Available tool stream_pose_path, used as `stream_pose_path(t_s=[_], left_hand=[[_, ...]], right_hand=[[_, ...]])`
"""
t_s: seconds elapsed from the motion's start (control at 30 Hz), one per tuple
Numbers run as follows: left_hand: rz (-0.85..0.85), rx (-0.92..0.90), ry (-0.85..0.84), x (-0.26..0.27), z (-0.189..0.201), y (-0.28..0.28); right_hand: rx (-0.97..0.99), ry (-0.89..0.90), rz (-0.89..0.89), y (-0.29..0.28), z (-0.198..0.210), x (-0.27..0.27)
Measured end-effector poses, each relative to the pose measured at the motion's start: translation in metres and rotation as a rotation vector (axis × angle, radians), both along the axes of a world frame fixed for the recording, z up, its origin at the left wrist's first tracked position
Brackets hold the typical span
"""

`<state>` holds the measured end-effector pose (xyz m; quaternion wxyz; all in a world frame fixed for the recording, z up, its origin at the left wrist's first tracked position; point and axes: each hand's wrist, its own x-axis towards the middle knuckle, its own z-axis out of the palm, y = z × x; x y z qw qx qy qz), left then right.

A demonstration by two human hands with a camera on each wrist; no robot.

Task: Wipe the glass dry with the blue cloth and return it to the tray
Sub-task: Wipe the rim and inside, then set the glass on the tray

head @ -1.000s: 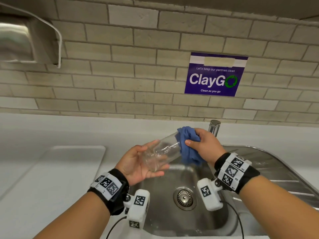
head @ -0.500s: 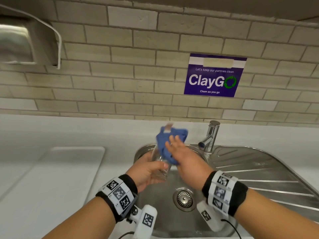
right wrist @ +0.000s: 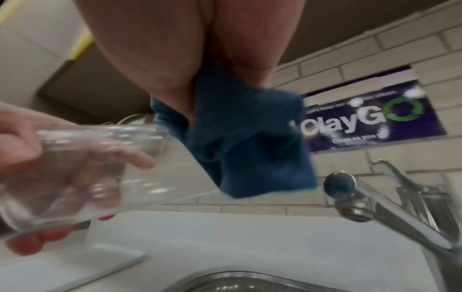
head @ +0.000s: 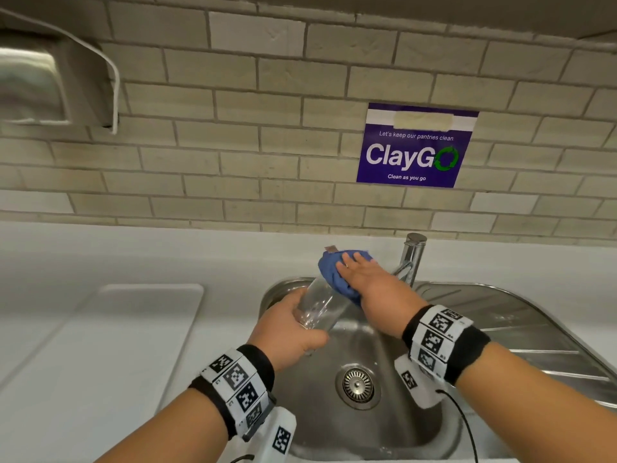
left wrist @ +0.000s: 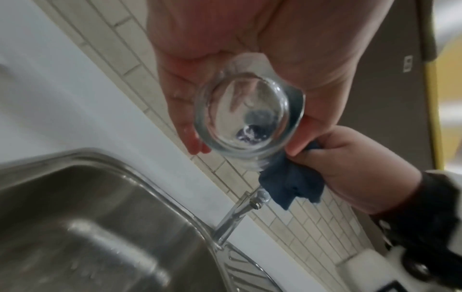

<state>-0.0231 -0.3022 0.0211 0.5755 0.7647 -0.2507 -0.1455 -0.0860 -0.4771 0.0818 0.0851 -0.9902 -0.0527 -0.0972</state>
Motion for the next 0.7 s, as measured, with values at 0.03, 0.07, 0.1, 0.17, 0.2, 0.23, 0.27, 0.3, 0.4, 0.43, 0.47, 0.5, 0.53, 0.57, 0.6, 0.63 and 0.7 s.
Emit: stream_pose_path(t_s=[0.03, 0.07, 0.1, 0.17, 0.2, 0.23, 0.27, 0.3, 0.4, 0.43, 0.47, 0.5, 0.53, 0.57, 0.6, 0.63, 0.7], left_hand=[[-0.004, 0.006, -0.004, 0.0, 0.001, -0.001], [-0.001, 0.005, -0.005, 0.001, 0.002, -0.002], [0.007, 0.002, -0.004, 0.001, 0.002, -0.002], [0.025, -0.017, 0.024, -0.001, 0.002, -0.001], [0.023, -0.056, 0.082, -0.002, 0.001, -0.001], [0.007, -0.122, 0.179, -0.002, 0.001, -0.001], [-0.028, -0.194, 0.294, -0.001, 0.001, -0.001], [-0.074, -0.261, 0.41, 0.001, 0.001, -0.001], [-0.219, -0.395, 0.713, 0.007, 0.003, 0.002], [-0.262, -0.425, 0.778, 0.011, 0.001, 0.003], [-0.302, -0.45, 0.833, 0.013, -0.002, 0.004], [-0.342, -0.46, 0.874, 0.015, -0.005, 0.006], [-0.373, -0.447, 0.892, 0.015, -0.005, 0.007], [-0.386, -0.4, 0.86, 0.015, -0.005, 0.007], [-0.389, -0.323, 0.78, 0.014, -0.003, 0.007], [-0.368, -0.217, 0.652, 0.013, -0.001, 0.005], [-0.288, -0.005, 0.372, 0.008, 0.003, 0.0]], right_hand=[[-0.002, 0.01, -0.016, 0.002, 0.0, -0.001], [-0.037, 0.034, 0.014, 0.007, -0.001, -0.002], [-0.093, 0.101, 0.074, 0.014, -0.003, -0.002], [-0.165, 0.229, 0.168, 0.022, -0.009, -0.003], [-0.121, 0.206, 0.16, 0.017, -0.008, -0.002], [-0.025, 0.128, 0.128, 0.01, -0.006, 0.002], [0.102, 0.015, 0.08, -0.001, -0.004, 0.006], [0.25, -0.083, 0.03, -0.008, -0.002, 0.008], [0.709, -0.158, -0.04, -0.012, 0.0, 0.009], [0.808, -0.166, -0.044, -0.01, 0.003, 0.01], [0.859, -0.164, -0.054, -0.009, 0.005, 0.01], [0.87, -0.158, -0.058, -0.009, 0.008, 0.009], [0.853, -0.147, -0.067, -0.01, 0.01, 0.01], [0.828, -0.135, -0.068, -0.01, 0.011, 0.01], [0.791, -0.115, -0.076, -0.01, 0.013, 0.01], [0.769, -0.099, -0.076, -0.008, 0.015, 0.01], [0.726, -0.083, -0.078, -0.004, 0.017, 0.013]])
